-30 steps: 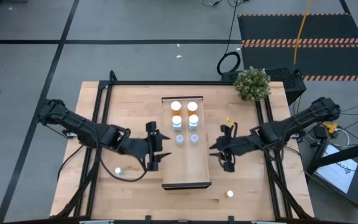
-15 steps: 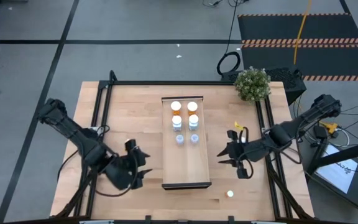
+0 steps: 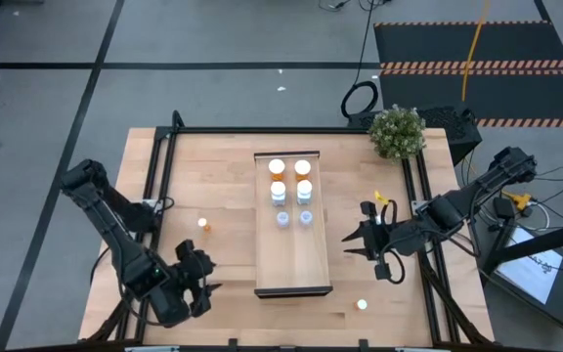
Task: Pick and place medicine bottles onto shelf by color
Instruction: Put the bottom blue pill bottle on the shelf
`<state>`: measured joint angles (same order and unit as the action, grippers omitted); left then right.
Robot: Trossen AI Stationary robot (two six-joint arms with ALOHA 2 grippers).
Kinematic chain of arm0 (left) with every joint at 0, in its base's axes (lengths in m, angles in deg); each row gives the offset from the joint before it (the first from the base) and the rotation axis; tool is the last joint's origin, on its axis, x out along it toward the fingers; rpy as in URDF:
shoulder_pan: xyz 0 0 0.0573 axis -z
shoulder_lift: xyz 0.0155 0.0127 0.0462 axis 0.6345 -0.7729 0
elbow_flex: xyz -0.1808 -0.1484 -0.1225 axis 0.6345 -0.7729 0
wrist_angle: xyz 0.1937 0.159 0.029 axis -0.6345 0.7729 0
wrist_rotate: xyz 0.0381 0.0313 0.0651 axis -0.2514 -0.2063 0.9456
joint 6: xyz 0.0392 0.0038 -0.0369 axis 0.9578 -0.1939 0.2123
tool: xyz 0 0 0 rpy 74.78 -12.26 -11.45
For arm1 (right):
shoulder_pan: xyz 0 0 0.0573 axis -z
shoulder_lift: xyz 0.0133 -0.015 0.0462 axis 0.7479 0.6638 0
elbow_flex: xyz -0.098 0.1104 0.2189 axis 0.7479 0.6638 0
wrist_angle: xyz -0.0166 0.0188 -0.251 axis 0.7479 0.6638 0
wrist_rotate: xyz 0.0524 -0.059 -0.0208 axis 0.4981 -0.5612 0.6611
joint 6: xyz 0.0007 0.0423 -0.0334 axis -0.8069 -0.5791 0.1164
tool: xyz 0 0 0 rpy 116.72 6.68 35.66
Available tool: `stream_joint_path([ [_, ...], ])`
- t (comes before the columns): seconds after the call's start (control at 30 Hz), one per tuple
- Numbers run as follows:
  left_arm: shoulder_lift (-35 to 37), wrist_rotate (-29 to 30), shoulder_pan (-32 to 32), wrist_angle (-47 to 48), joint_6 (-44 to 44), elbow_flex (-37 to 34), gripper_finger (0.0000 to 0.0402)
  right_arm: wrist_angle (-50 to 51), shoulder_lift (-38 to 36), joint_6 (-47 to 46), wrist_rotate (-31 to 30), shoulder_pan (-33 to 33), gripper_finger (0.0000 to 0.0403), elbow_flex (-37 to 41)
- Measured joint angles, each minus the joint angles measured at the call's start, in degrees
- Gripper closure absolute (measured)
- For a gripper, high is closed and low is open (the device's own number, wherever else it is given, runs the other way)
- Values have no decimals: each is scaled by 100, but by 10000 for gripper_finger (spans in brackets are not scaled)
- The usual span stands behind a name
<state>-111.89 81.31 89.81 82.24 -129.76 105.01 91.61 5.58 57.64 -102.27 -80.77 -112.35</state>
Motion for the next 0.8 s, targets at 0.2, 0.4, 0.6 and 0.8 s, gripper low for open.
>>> stream_joint_path([
  [0.2, -242, -667, 188, 477, -878, -2, 133, 70, 0, -30, -1, 0, 298, 156],
  [0.4, -268, -1012, 325, 1400, -1018, 0, 133, -252, 4, 147, -4, 118, 298, 525],
  [0.6, -268, -1056, 413, 2044, -1327, 0, 133, -737, 2, 375, 11, 336, 298, 549],
  [0.8, -267, -1130, 508, 1969, -1667, -4, 133, -856, 0, 564, 33, 352, 298, 549],
])
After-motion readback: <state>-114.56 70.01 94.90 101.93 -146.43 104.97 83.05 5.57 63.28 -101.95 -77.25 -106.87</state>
